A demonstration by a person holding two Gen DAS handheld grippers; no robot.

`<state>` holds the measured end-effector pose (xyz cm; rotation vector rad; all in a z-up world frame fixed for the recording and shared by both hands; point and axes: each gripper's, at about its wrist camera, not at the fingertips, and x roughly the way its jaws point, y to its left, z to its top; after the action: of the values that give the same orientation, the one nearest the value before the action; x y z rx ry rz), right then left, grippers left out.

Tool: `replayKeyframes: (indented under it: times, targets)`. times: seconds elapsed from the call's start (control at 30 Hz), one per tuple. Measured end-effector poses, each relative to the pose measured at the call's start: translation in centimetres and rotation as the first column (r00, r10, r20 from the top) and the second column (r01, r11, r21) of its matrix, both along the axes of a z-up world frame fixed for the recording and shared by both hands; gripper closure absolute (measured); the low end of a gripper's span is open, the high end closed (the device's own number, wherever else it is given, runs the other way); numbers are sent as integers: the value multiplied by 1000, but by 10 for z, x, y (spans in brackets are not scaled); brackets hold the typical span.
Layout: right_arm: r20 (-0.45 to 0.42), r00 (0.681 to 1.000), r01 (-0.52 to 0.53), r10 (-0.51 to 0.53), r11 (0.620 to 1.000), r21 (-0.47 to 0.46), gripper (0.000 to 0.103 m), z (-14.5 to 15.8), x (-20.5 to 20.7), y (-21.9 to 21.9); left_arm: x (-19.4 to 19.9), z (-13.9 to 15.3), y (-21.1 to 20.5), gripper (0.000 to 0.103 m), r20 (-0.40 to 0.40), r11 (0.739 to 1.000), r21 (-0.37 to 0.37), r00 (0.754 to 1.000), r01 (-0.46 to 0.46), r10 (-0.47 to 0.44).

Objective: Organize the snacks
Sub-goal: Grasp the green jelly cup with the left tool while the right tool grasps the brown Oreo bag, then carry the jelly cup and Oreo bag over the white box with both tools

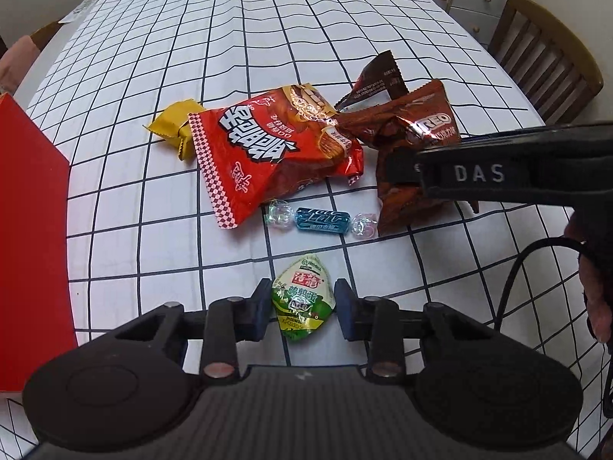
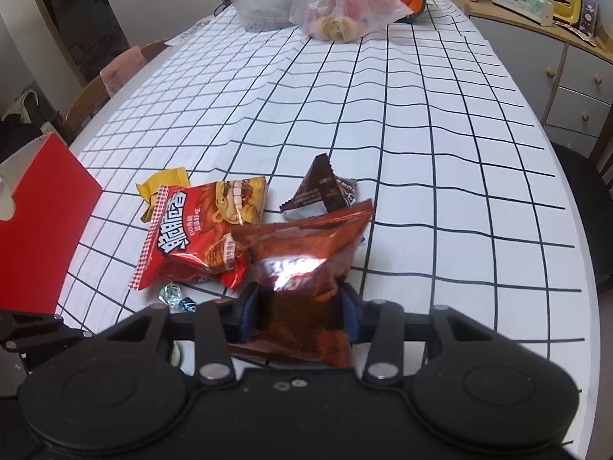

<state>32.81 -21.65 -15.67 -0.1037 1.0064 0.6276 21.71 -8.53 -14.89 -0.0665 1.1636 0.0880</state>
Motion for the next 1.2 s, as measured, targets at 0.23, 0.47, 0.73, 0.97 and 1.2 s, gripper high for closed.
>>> replayKeyframes:
  times: [0.23, 0.47, 0.73, 0.97, 1.2]
  targets:
    - [5, 1000, 24, -24, 1000, 18, 65, 7, -13, -9, -10, 11, 6, 69, 12, 999, -28, 1000, -28, 28]
    - [8, 1000, 1, -1, 999, 35, 65, 28, -35, -13, -22, 25, 10, 69, 28, 998, -42, 999, -40, 41]
    - [37, 999, -41, 38, 997, 73, 65, 61, -67, -9, -44, 50, 24, 69, 63, 995, -69, 995, -69, 73]
    - [61, 996, -70, 64, 992, 107, 65, 88, -92, 10, -72, 79, 49, 69, 111, 989, -106, 987, -103, 115]
    - [87, 992, -102, 92, 988, 117, 65, 109, -114, 44, -97, 105, 91, 69, 150, 982, -112, 974, -152, 168]
